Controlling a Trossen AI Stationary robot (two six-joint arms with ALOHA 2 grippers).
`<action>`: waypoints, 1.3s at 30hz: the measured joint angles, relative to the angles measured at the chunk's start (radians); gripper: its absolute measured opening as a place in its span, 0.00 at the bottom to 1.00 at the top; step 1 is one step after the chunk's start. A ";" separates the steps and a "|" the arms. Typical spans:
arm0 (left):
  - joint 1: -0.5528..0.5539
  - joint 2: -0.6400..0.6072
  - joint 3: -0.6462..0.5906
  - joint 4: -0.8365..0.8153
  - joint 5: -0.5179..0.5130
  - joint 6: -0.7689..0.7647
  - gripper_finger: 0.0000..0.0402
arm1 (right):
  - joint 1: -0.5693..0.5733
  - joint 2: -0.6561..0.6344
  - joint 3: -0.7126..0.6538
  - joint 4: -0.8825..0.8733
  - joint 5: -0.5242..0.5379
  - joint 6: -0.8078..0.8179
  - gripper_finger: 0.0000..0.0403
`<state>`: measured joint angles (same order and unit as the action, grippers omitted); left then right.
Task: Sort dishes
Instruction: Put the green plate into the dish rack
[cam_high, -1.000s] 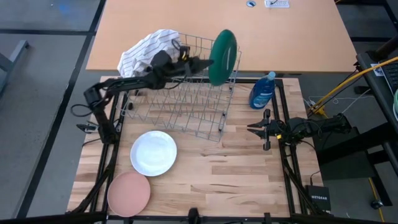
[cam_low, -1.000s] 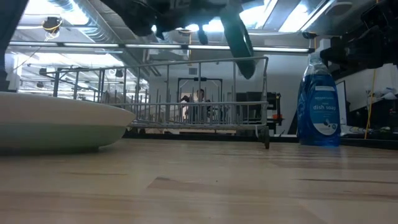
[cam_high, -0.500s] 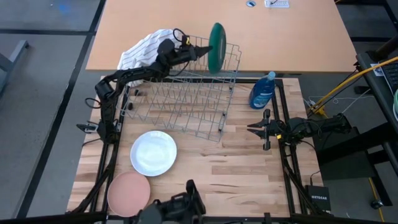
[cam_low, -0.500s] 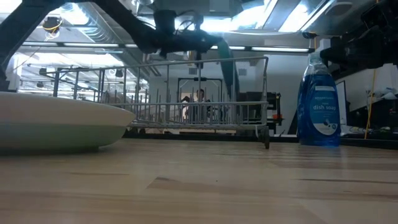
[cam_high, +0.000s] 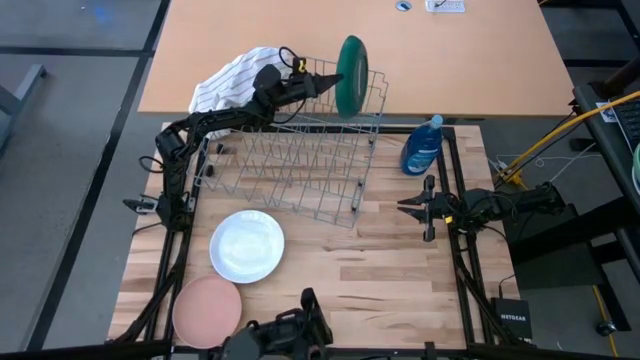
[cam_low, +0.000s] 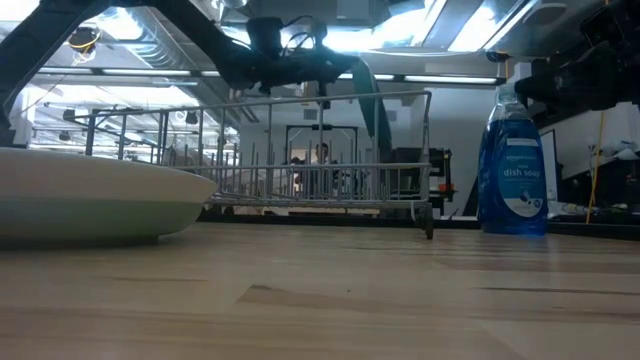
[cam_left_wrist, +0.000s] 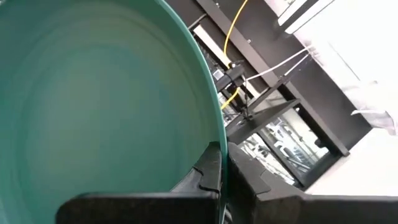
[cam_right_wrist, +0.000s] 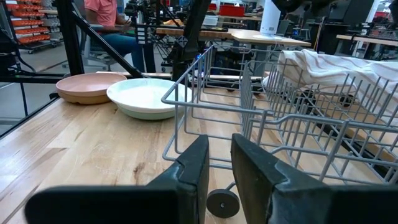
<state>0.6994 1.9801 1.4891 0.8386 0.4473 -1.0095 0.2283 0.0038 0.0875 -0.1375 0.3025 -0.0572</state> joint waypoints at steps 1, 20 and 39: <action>0.000 0.000 0.000 -0.004 0.000 0.003 0.00 | 0.000 0.000 0.000 0.000 0.000 0.000 0.18; -0.026 0.000 0.000 -0.123 -0.002 0.080 0.00 | 0.000 0.000 0.000 -0.002 0.000 0.000 0.18; -0.031 -0.002 0.000 -0.331 -0.225 0.151 0.00 | 0.000 0.000 0.000 0.000 0.000 0.000 0.18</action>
<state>0.6689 1.9785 1.4887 0.5074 0.2220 -0.8581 0.2284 0.0036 0.0875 -0.1375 0.3027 -0.0571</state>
